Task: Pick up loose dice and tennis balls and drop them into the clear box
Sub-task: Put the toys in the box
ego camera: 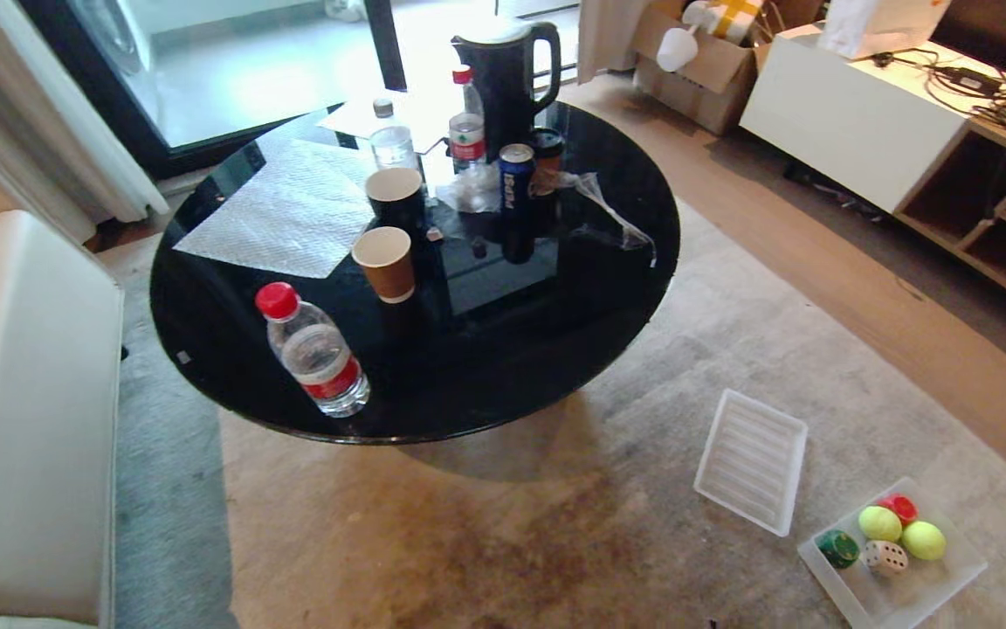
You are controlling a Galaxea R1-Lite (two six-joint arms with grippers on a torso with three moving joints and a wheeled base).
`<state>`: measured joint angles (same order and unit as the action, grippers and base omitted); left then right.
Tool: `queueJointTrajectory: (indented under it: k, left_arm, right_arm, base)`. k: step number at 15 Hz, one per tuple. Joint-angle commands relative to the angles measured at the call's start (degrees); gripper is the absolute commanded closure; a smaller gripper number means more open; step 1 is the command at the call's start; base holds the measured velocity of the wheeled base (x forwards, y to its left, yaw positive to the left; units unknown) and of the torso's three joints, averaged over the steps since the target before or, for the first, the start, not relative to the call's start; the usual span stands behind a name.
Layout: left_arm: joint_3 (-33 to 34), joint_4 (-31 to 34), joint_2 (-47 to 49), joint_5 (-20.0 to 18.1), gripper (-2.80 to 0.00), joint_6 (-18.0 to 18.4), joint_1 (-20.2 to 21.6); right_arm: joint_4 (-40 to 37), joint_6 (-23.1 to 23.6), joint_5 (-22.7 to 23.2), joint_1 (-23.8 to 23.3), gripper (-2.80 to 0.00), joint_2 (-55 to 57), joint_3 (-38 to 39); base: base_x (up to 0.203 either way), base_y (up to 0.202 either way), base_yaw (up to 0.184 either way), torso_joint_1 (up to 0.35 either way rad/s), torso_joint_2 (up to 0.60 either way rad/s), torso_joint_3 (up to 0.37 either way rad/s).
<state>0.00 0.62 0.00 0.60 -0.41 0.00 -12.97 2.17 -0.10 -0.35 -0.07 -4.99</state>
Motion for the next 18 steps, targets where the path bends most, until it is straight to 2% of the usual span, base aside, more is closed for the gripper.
queueJointTrajectory:
  k: [1,18]
  left_arm:
    - [0.0,0.0,0.1,0.0,0.0,0.0,0.0]
    - [0.0,0.0,0.1,0.0,0.0,0.0,0.0]
  right_arm:
    - [0.0,0.0,0.0,0.0,0.0,0.0,0.0]
    - [0.0,-0.1,0.0,0.0,0.0,0.0,0.0]
  base:
    - [-0.002,0.012,-0.167,0.012,0.0,0.002]
    - [0.001,0.011,-0.163,0.003,0.0,0.002]
